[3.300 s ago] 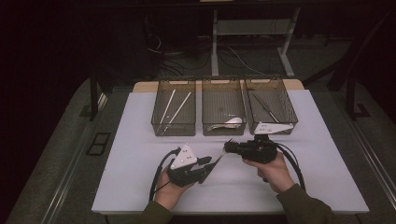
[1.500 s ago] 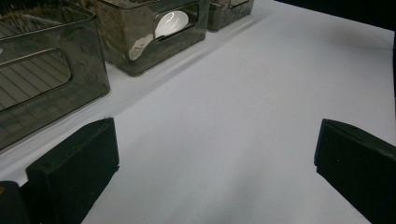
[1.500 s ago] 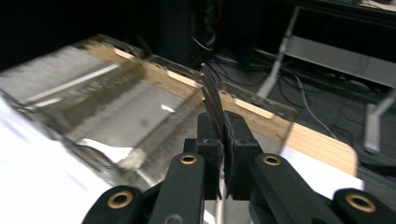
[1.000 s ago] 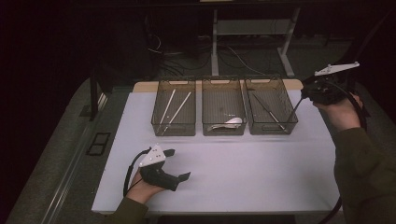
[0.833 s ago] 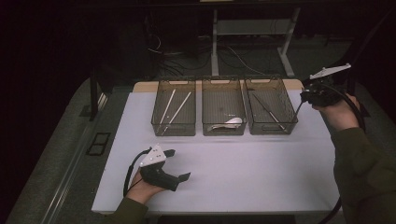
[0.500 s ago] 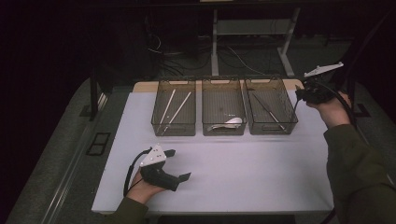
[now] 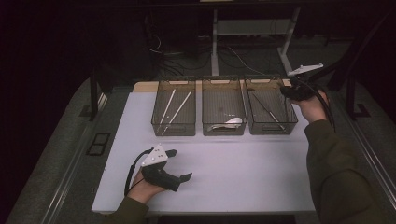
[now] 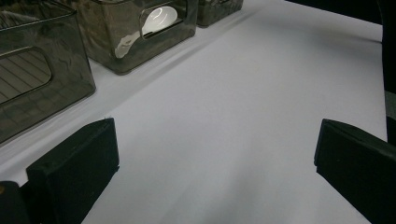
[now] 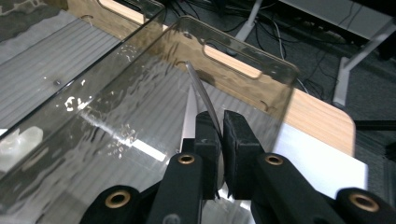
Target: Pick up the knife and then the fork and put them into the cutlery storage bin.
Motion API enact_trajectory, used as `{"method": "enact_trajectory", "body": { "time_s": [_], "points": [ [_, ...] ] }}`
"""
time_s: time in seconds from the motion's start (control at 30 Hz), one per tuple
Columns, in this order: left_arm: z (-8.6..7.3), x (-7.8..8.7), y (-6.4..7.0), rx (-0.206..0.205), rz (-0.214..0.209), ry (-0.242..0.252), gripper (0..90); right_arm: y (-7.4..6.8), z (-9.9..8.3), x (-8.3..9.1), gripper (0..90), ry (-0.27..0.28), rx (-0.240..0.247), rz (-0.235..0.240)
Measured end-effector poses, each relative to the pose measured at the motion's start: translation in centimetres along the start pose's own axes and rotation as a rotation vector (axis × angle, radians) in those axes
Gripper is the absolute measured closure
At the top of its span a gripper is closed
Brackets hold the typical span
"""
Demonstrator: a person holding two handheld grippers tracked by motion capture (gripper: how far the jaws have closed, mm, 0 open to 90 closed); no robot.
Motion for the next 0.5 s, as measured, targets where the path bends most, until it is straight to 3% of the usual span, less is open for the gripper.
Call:
{"method": "enact_trajectory", "body": {
  "time_s": [0.3,0.5],
  "points": [
    [0.1,0.0,0.1,0.004,-0.006,0.006,0.0,-1.9,-0.2,-3.4,82.3,-0.023,-0.013,0.053],
    [0.2,0.0,0.2,-0.003,-0.012,0.006,0.0,-2.7,-1.4,-4.9,82.3,-0.094,-0.01,0.061]
  ]
}}
Point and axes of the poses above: each handheld gripper's, and its own axes: x roughly backward along the jaws, z roughly out of its top, y roughly to its right, the point moved 8 cm from there along -x, roughly forward along the jaws, and after that the axes turned 3 degrees about z, right-handed, at the moved point
